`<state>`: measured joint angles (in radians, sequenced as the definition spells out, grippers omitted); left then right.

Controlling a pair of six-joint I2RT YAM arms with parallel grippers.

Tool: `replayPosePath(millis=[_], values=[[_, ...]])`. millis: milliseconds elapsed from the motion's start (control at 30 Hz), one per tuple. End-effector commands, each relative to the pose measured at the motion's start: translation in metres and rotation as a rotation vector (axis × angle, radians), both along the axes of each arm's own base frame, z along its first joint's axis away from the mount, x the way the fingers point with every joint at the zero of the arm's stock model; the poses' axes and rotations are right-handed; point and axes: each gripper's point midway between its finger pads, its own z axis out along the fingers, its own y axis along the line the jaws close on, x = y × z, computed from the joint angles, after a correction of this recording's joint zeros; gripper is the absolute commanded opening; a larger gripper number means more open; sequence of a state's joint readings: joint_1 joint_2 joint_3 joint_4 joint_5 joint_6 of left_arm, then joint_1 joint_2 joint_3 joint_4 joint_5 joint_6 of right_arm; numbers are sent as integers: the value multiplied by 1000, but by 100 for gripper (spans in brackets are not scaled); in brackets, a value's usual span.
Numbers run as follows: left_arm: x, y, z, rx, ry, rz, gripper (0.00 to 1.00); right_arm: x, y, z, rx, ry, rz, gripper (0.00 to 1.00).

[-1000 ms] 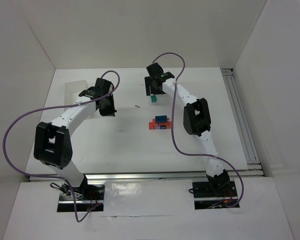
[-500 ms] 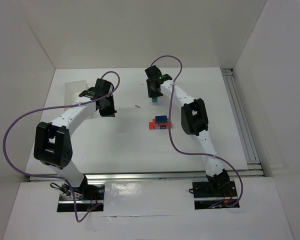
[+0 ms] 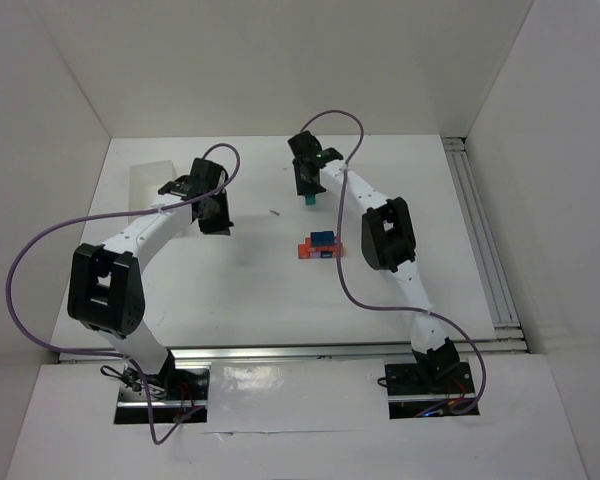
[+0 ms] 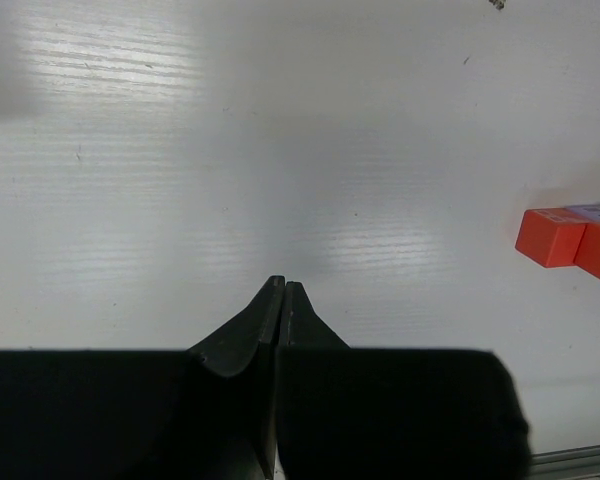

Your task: Build the wood block tower

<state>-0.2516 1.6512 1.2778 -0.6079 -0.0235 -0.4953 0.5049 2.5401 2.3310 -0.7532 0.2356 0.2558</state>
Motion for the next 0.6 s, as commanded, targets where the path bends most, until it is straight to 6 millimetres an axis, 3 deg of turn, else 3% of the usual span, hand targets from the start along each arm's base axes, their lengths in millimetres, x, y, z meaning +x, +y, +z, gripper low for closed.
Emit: replayPosePath(millis=[0, 133, 167, 200, 300, 333, 367, 400, 433, 467, 533, 567], values=[[1, 2, 7, -2, -28, -19, 5, 6, -1, 87, 37, -137, -45, 40], [1, 0, 7, -9, -26, -24, 5, 2, -12, 151, 86, -220, -93, 40], [1, 0, 7, -9, -26, -24, 5, -5, -16, 157, 93, -207, -107, 40], [1, 0, 10, -11, -35, -24, 5, -12, -19, 184, 121, -239, -115, 40], [1, 2, 14, -6, -46, -19, 5, -36, -33, 189, 112, -192, -157, 40], [1, 2, 14, -6, -46, -19, 5, -47, -41, 207, 121, -210, -176, 40], [1, 2, 14, -6, -46, -19, 5, -58, -47, 194, 108, -165, -195, 40], [0, -1, 14, -17, -43, -26, 5, -65, -53, 194, 97, -163, -220, 40], [0, -1, 14, -17, -43, -26, 5, -78, -55, 210, 120, -181, -221, 40], [0, -1, 17, -19, -52, -26, 5, -94, -55, 192, 90, -133, -231, 40], [-2, 0, 14, -17, -43, -26, 5, -114, -57, 203, 106, -148, -246, 40], [-2, 0, 17, -19, -52, -26, 5, -129, -53, 190, 103, -108, -255, 40]])
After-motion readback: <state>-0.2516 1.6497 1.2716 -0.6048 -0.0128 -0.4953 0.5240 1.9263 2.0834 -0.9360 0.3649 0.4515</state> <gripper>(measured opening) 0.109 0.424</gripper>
